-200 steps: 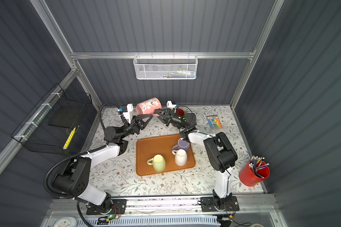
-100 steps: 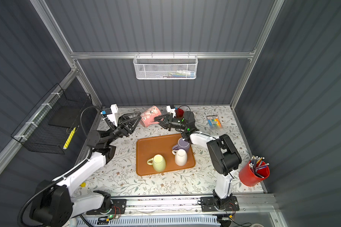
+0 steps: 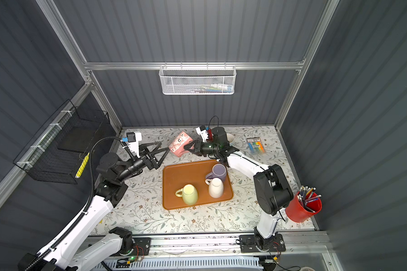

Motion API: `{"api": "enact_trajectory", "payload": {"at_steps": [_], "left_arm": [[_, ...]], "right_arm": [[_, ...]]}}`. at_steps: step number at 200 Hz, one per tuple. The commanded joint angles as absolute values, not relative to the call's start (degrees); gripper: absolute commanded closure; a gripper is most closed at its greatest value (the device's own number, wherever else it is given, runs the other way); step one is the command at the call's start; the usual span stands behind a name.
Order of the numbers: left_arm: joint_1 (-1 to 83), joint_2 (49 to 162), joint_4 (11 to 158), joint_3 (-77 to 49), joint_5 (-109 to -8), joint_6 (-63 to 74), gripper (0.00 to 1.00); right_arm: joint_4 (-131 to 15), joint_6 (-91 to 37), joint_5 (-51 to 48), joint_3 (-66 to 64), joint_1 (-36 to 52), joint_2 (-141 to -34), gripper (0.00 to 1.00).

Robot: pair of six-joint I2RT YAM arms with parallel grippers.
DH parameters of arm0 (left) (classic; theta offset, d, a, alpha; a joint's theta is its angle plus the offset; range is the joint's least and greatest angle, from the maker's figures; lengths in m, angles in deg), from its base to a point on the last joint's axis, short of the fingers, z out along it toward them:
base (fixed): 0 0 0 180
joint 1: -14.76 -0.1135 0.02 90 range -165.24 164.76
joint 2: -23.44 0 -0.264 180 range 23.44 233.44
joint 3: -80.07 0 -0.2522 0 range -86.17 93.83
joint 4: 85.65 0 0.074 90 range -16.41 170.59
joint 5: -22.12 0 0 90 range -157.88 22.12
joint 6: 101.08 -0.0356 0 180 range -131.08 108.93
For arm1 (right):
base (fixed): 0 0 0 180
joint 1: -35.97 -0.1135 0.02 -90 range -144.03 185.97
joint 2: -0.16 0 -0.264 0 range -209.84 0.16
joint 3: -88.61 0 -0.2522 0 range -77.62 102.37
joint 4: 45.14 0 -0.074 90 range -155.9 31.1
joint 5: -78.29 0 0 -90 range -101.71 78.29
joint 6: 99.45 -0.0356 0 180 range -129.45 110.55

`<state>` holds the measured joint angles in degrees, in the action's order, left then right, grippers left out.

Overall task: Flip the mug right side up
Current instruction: 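Lower the pink mug upright beside the black mug with the right gripper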

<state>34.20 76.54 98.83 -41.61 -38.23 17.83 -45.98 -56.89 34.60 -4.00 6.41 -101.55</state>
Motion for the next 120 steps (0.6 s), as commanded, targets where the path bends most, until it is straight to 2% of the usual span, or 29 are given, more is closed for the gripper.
{"api": "enact_trajectory", "payload": {"at_steps": [1, 83, 120], "left_arm": [[34.2, 74.0, 85.7, -37.8, -43.6, 13.2, 0.00], [34.2, 68.4, 64.8, -34.1, -58.8, 8.7, 0.00], [34.2, 67.4, 60.4, -34.4, -62.5, 7.7, 0.00]], "right_arm": [[-52.3, -41.8, 30.7, 1.2, 4.7, -97.5, 1.00], [-62.5, -22.3, 15.5, 8.1, -0.1, -101.1, 1.00], [-64.6, -18.2, 10.1, 11.0, -1.1, -104.1, 1.00]]}}
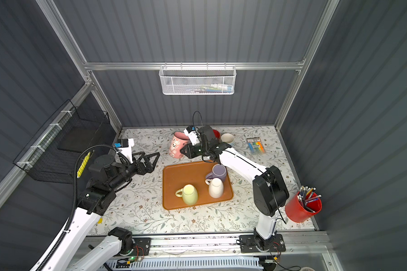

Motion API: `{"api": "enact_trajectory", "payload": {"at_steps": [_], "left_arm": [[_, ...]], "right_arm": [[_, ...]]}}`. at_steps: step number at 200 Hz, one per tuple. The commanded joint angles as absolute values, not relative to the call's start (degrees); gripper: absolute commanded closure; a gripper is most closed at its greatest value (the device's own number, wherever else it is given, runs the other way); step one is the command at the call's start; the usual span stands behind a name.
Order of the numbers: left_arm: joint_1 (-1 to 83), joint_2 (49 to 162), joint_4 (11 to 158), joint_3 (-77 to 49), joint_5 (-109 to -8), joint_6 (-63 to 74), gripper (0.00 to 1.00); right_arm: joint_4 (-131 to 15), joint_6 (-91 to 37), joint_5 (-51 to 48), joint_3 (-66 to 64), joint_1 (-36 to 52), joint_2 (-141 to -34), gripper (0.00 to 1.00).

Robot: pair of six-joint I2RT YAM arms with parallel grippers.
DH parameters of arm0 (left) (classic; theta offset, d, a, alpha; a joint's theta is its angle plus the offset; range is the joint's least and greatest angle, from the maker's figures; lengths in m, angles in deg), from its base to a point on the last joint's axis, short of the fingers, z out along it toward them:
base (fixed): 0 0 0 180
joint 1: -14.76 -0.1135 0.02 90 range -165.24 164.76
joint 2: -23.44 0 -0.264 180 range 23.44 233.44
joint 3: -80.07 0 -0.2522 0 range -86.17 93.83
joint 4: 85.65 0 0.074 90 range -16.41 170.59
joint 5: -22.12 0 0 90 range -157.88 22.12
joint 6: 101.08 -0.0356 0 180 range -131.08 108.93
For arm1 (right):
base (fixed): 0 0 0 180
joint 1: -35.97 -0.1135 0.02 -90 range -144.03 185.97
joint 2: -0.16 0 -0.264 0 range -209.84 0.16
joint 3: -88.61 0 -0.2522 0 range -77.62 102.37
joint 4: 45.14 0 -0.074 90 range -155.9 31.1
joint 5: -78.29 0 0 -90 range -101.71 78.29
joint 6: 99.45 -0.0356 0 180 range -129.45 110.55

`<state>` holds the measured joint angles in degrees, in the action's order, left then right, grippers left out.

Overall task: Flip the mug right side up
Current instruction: 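Lower the pink mug upright beside the black mug with the right gripper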

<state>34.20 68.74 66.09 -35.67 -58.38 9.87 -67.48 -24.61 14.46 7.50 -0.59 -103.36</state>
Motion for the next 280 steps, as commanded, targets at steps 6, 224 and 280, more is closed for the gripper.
{"api": "enact_trajectory", "payload": {"at_steps": [6, 224, 280], "left_arm": [[34.2, 67.1, 60.0, -34.5, -62.9, 7.6, 0.00], [34.2, 66.9, 55.2, -37.7, -66.6, 4.8, 0.00], [34.2, 66.8, 54.9, -38.0, -66.7, 4.8, 0.00]], "right_arm": [[-64.5, -17.7, 9.5, 11.1, -1.2, -104.4, 1.00], [-59.5, -8.8, -11.7, 17.0, -1.2, -118.7, 1.00], [-58.9, -10.6, -16.9, 19.3, -0.5, -121.3, 1.00]]}}
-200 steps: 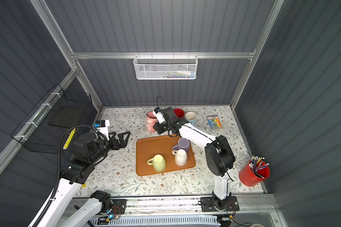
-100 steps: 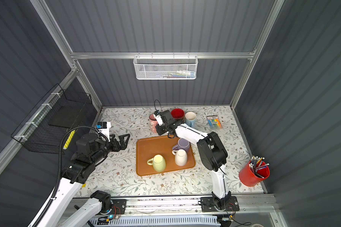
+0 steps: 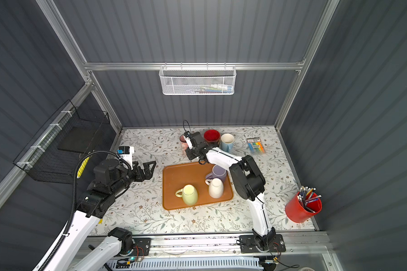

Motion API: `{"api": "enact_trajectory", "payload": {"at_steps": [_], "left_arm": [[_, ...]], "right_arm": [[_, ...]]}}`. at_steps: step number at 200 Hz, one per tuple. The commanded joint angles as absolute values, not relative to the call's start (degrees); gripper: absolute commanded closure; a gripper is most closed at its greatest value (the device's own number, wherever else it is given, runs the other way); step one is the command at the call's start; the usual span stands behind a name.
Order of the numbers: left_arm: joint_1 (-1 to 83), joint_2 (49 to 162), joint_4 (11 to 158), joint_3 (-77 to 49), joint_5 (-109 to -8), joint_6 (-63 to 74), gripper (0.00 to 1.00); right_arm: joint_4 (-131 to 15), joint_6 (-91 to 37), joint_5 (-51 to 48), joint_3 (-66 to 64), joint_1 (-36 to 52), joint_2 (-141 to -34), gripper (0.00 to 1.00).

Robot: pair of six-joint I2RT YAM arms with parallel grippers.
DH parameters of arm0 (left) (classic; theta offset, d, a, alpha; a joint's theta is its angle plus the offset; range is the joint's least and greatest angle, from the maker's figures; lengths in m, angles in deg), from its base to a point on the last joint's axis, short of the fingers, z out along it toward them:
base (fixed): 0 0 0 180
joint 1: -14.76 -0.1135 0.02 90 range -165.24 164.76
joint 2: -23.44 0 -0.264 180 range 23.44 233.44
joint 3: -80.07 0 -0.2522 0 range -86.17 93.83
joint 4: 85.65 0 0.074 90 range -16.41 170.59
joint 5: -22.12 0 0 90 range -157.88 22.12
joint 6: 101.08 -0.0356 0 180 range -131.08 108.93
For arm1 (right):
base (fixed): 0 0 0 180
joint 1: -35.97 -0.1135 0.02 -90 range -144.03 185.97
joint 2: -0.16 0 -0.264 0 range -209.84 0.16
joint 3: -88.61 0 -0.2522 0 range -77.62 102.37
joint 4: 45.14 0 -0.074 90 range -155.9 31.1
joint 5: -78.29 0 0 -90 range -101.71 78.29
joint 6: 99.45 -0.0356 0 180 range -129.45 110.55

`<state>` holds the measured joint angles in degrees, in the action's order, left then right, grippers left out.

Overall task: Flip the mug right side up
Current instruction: 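Lower the pink mug upright beside the black mug with the right gripper, then set the pink mug down on the table and open the right gripper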

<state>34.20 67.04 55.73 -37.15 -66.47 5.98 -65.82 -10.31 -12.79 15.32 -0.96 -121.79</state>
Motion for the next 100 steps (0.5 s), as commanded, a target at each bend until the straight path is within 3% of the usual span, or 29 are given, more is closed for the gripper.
{"api": "enact_trajectory", "payload": {"at_steps": [1, 100], "left_arm": [[34.2, 66.8, 54.8, -38.0, -66.7, 4.8, 0.00], [34.2, 67.3, 54.8, -38.1, -66.8, 4.8, 0.00]], "right_arm": [[-58.9, -10.6, -17.0, 19.3, -0.4, -121.3, 1.00], [-57.8, -13.0, -25.0, 19.5, 0.2, -123.2, 1.00]]}}
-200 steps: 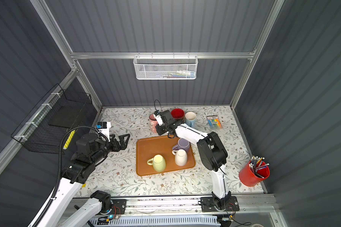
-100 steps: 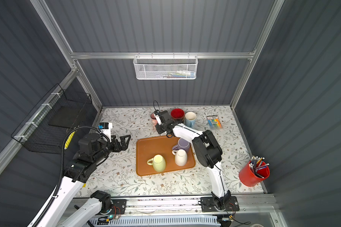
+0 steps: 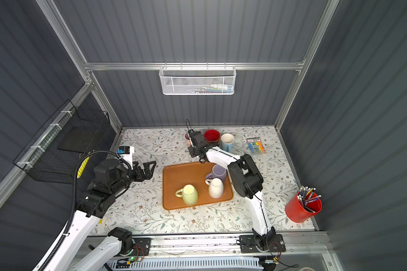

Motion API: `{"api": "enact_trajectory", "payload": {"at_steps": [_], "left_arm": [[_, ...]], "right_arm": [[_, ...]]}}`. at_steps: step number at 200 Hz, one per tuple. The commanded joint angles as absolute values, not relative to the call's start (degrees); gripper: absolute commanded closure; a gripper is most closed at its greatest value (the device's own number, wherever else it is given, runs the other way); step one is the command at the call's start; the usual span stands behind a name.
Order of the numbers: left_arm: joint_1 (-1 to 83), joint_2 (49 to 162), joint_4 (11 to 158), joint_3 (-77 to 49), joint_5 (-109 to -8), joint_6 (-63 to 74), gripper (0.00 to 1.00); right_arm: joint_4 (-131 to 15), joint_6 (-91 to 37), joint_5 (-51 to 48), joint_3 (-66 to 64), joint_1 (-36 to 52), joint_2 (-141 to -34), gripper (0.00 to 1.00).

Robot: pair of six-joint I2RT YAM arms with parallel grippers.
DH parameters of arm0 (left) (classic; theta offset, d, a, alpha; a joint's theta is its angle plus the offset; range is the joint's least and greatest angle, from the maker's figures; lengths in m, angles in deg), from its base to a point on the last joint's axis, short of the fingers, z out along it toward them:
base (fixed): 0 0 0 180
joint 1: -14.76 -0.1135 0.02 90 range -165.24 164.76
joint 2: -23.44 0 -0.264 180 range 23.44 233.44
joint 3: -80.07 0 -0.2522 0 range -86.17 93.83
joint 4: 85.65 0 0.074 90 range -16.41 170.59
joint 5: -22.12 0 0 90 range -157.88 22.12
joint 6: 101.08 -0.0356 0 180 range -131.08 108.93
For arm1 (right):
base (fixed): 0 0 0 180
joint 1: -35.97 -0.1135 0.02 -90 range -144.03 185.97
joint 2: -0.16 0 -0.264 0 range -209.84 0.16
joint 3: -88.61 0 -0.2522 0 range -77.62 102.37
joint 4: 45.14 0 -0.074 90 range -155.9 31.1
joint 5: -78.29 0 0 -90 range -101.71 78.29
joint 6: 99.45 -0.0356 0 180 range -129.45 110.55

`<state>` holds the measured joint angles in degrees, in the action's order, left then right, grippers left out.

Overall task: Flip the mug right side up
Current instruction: 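Set the pink mug down on the table and open the right gripper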

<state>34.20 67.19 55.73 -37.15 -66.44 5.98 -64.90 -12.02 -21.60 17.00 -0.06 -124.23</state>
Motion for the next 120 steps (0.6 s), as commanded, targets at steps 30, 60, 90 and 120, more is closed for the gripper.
{"api": "enact_trajectory", "payload": {"at_steps": [30, 60, 90, 120], "left_arm": [[34.2, 67.3, 54.7, -38.1, -67.2, 4.7, 0.00], [34.2, 67.3, 54.7, -38.1, -67.2, 4.7, 0.00], [34.2, 67.5, 54.7, -38.1, -67.1, 4.7, 0.00], [34.2, 67.6, 54.7, -38.2, -67.2, 4.7, 0.00]], "right_arm": [[-58.2, -14.5, -25.0, 19.6, 0.5, -123.6, 1.00], [-58.7, -15.5, -25.0, 19.6, 0.7, -123.9, 1.00], [-58.7, -15.7, -25.7, 19.1, 0.6, -123.8, 1.00], [-59.4, -15.6, -25.7, 19.1, 0.8, -124.2, 1.00]]}}
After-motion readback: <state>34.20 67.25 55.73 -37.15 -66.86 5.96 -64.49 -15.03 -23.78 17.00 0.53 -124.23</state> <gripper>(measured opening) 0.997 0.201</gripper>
